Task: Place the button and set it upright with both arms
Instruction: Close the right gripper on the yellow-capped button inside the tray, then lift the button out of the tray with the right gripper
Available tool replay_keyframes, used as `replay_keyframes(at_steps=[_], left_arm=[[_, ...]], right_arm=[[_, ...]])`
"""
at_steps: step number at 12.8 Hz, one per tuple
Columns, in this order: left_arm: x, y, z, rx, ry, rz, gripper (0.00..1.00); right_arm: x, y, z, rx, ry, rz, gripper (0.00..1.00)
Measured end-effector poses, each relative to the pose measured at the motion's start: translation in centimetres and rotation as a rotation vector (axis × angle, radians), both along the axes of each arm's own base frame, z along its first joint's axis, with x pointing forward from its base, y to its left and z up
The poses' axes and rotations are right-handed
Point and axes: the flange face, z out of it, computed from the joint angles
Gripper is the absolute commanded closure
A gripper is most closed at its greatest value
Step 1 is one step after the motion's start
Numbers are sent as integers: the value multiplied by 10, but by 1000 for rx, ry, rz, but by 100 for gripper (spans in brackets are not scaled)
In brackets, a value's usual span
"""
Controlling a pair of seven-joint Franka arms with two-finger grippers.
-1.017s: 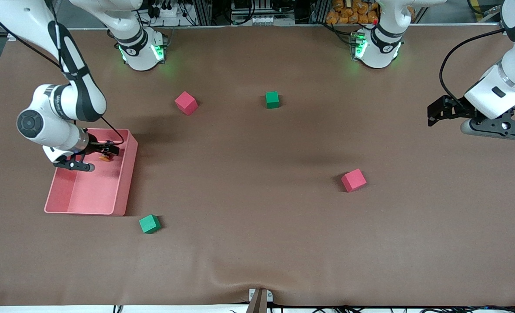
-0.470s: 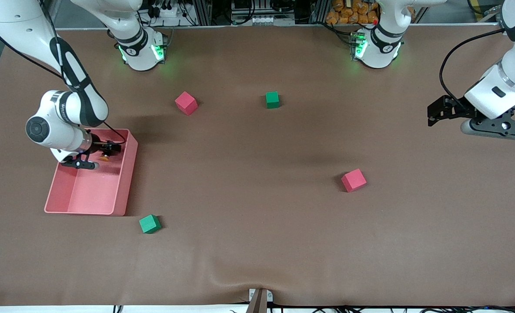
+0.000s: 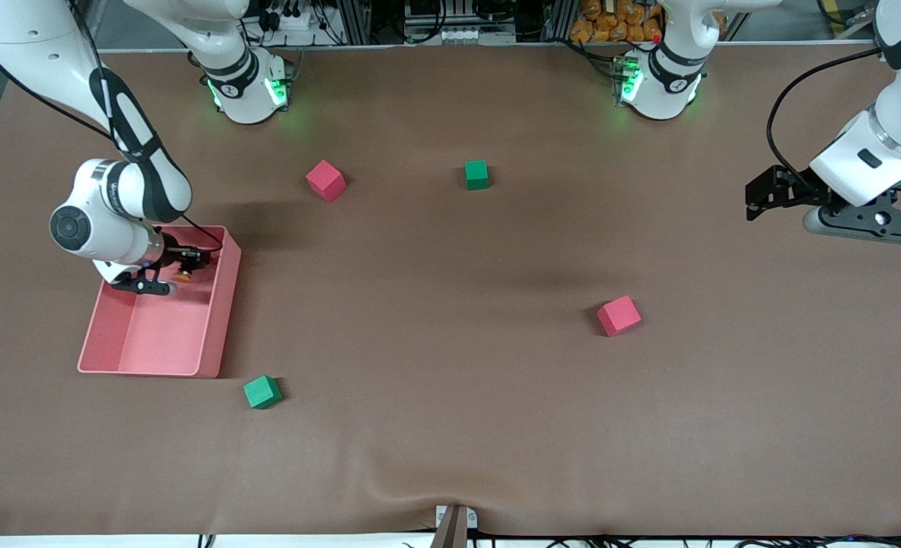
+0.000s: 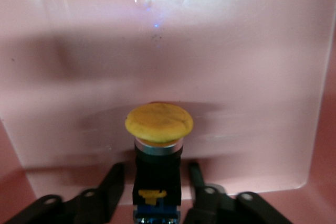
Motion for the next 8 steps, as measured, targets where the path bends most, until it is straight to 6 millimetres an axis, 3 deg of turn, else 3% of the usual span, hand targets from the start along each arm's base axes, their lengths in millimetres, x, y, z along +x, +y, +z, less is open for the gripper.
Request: replay_keyframes(at_steps=[4,8], left_arm=[[3,-5,2,-2,-6,-8,0],[5,-6,1,-2,-6,-10,0]], right_arm=[[9,1,15,2,-46,39,100],[32,-1,76,8,-91,118,100]])
